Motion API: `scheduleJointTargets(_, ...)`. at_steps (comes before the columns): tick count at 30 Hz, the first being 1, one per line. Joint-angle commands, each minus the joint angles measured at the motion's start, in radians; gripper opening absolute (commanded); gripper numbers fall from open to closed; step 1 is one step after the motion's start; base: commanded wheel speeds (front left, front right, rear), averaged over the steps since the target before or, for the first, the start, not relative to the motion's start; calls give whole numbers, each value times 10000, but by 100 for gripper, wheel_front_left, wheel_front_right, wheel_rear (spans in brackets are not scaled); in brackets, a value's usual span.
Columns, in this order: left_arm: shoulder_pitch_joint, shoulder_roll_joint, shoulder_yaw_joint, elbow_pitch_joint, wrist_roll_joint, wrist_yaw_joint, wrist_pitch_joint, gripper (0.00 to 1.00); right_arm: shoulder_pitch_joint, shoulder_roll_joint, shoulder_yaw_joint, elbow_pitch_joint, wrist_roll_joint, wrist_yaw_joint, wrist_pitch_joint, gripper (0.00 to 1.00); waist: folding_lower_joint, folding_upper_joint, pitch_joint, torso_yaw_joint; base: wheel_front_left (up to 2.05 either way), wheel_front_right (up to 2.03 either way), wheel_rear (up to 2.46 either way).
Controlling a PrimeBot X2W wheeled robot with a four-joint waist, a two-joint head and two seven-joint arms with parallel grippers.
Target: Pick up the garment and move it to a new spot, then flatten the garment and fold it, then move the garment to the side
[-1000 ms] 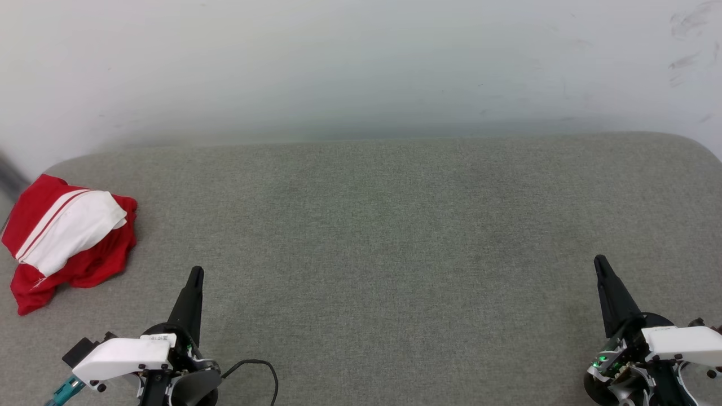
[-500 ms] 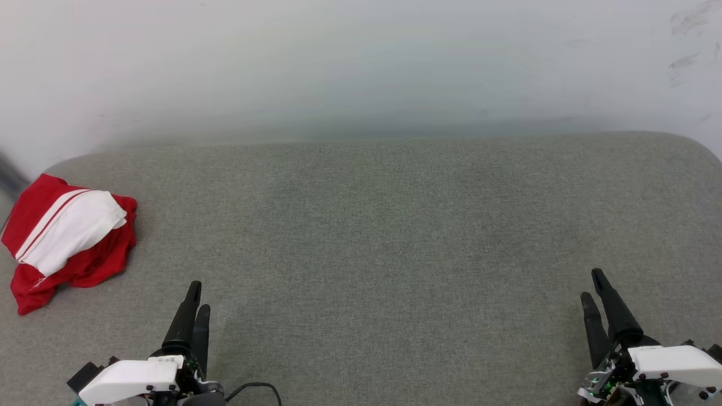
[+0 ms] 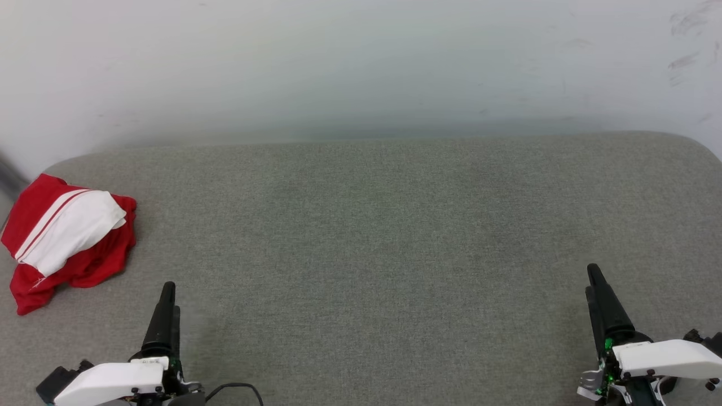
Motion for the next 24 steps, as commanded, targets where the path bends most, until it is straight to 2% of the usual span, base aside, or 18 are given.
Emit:
scheduleJointTargets(1,-79,24,128,-218,225,-11,-95,100,-97,-44,-32,-225,-316,2,-92,100,0,-1,2,1,0,0,0)
scheduleJointTargets(8,-190,26,775,-653,1682,18,-373,100,-228,-31,41,-517,-2271,2,-371,100,0,-1,19,-2,0,0,0)
scheduleJointTargets(14,-171,28,748,-1331,2992,221,-597,100,-391,-176,323,-1179,-4251,2,-599,100,0,-1,48,-11,0,0,0)
scheduleJointTargets(24,39,30,-251,-2992,5914,1210,-942,100,-495,-71,482,-2292,-7351,3,-944,100,0,-1,124,-27,0,0,0)
